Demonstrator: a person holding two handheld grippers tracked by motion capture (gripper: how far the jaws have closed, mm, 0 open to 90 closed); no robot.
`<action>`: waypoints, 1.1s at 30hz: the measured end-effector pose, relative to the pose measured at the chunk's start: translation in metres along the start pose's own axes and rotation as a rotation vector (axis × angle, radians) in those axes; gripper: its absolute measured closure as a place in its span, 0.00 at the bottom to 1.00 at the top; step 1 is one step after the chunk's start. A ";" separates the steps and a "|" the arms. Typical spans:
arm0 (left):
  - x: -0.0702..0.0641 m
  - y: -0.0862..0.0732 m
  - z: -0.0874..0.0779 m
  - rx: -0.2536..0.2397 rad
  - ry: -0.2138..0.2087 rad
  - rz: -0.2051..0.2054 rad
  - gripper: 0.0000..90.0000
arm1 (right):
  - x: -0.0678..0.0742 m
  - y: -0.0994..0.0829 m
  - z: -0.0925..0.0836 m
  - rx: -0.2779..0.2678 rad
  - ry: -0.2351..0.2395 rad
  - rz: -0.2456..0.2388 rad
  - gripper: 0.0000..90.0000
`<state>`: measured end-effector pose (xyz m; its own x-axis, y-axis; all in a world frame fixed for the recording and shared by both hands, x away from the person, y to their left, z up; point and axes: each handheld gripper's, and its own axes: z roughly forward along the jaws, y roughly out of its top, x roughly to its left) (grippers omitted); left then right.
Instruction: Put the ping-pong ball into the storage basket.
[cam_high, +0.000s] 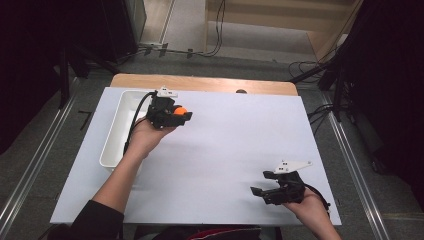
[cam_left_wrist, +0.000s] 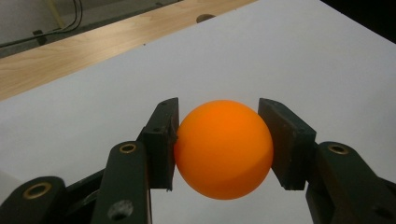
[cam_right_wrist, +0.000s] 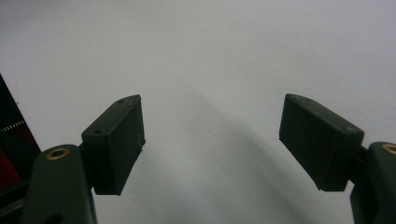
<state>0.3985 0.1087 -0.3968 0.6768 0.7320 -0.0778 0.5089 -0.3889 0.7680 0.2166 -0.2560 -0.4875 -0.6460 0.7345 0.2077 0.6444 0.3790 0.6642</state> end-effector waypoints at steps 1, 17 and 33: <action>0.001 0.000 -0.001 -0.005 0.003 -0.002 0.55 | 0.000 0.000 0.000 0.000 0.000 -0.005 0.23; 0.020 -0.004 -0.021 -0.014 0.056 -0.047 0.55 | -0.001 0.003 0.002 0.002 0.007 -0.010 0.23; 0.037 -0.008 -0.033 -0.012 0.095 -0.077 0.55 | -0.001 0.004 0.003 0.001 0.007 -0.012 0.23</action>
<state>0.4021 0.1572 -0.3851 0.5819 0.8096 -0.0767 0.5510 -0.3231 0.7694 0.2210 -0.2536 -0.4870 -0.6568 0.7257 0.2050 0.6370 0.3884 0.6658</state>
